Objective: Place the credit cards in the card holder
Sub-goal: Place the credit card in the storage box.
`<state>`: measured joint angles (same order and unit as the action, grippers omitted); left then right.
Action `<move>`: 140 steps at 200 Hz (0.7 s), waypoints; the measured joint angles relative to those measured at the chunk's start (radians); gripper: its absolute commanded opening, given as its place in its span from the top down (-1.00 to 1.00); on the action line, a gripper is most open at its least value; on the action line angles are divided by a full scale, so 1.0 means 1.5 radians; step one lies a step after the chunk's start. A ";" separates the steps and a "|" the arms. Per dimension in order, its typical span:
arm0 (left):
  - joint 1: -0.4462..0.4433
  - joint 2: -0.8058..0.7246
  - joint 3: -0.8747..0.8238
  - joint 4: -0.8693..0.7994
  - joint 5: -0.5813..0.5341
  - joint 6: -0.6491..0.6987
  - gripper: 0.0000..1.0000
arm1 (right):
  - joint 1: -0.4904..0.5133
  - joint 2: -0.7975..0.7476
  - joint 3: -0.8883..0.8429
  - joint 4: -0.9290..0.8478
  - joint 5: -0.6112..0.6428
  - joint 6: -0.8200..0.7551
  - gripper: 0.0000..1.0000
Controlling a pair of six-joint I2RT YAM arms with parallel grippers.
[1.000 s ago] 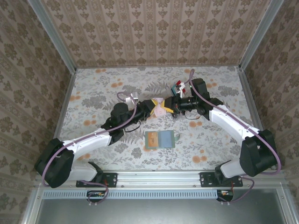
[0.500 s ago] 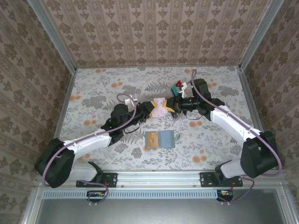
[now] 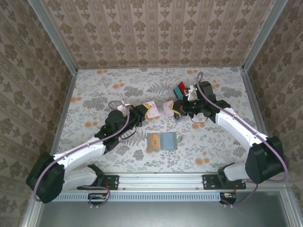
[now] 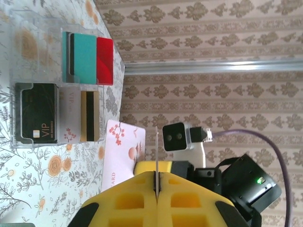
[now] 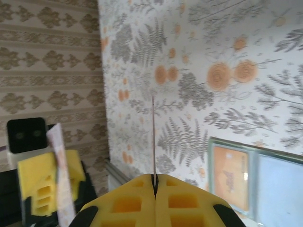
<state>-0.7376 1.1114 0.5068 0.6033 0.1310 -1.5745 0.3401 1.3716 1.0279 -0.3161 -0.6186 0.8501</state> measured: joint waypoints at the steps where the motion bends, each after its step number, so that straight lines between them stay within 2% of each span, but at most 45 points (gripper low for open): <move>1: 0.000 -0.001 -0.001 -0.002 -0.001 -0.003 1.00 | 0.000 0.000 0.001 -0.003 0.003 -0.004 0.93; 34: 0.009 -0.008 -0.016 -0.069 -0.014 -0.060 1.00 | 0.000 0.000 0.041 -0.092 0.095 -0.089 0.91; 77: 0.012 -0.008 -0.021 -0.128 -0.016 -0.117 1.00 | 0.000 0.040 0.093 -0.149 0.218 -0.230 0.88; 107: 0.013 -0.008 -0.019 -0.163 -0.016 -0.113 1.00 | 0.005 0.092 0.115 -0.173 0.294 -0.323 0.89; 140: 0.013 -0.008 0.009 -0.221 -0.014 -0.066 1.00 | 0.026 0.139 0.133 -0.179 0.374 -0.410 0.89</move>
<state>-0.7181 1.1000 0.5209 0.2718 0.1101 -1.6730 0.3790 1.5803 1.2270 -0.5850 -0.0582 0.2356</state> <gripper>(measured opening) 0.049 0.058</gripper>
